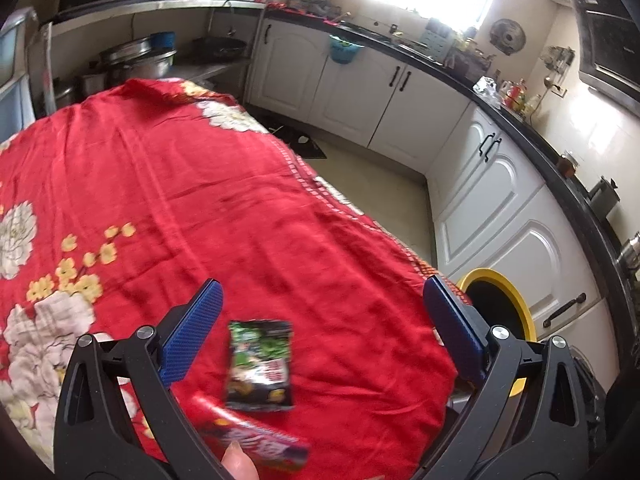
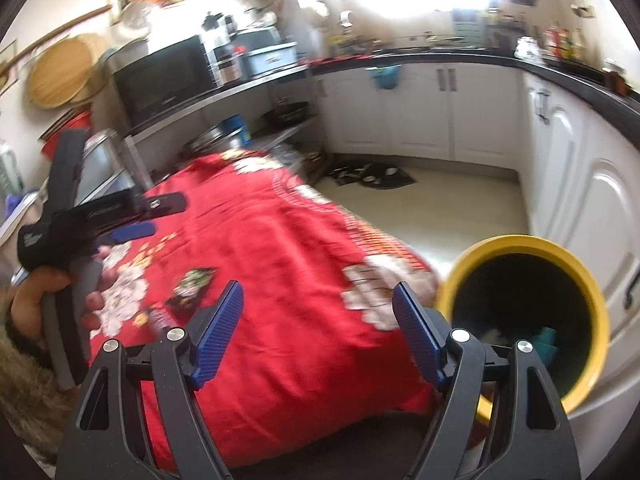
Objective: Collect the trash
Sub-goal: 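Withdraw both tools from the bin back toward the bed, then grasp the green snack packet with the left tool while the right tool grasps the red can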
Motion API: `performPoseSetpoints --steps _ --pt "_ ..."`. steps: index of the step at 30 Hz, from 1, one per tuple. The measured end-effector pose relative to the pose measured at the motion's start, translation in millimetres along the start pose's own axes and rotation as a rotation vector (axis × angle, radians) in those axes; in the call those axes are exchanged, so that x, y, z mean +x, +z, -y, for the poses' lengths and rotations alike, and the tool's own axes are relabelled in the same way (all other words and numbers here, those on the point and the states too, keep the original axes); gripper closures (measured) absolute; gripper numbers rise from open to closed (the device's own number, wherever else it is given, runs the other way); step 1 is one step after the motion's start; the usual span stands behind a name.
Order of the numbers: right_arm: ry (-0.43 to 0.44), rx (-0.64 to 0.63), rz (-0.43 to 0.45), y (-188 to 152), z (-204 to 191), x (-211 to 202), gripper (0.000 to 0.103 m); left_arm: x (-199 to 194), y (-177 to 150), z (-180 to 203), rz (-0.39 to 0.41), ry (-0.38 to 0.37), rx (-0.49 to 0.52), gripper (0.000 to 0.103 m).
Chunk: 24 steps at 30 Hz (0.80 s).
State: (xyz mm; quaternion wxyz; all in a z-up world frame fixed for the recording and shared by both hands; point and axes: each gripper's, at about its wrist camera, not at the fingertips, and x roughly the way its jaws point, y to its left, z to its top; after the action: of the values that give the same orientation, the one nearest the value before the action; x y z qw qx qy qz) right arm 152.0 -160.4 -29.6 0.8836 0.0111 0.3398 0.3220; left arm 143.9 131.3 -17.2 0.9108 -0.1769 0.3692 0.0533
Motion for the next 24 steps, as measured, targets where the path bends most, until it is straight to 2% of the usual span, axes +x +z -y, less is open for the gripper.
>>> performPoseSetpoints --steps 5,7,13,17,24 --pt "0.103 -0.087 -0.051 -5.3 -40.3 19.1 0.029 3.8 -2.6 -26.1 -0.054 -0.011 -0.028 0.012" --pt "0.149 -0.129 -0.080 -10.7 -57.1 29.6 0.029 7.9 -5.0 -36.0 -0.090 -0.021 -0.038 0.023" --pt "0.229 -0.262 -0.161 -29.3 -101.1 63.3 0.029 25.3 -15.2 -61.6 -0.209 -0.071 -0.080 0.042" --pt "0.256 -0.324 -0.201 -36.1 -120.1 86.6 0.029 34.7 -23.7 -69.7 -0.268 -0.096 -0.095 0.046" --pt "0.285 -0.378 -0.264 -40.8 -136.0 118.9 0.030 53.3 -29.6 -72.4 -0.341 -0.137 -0.096 0.060"
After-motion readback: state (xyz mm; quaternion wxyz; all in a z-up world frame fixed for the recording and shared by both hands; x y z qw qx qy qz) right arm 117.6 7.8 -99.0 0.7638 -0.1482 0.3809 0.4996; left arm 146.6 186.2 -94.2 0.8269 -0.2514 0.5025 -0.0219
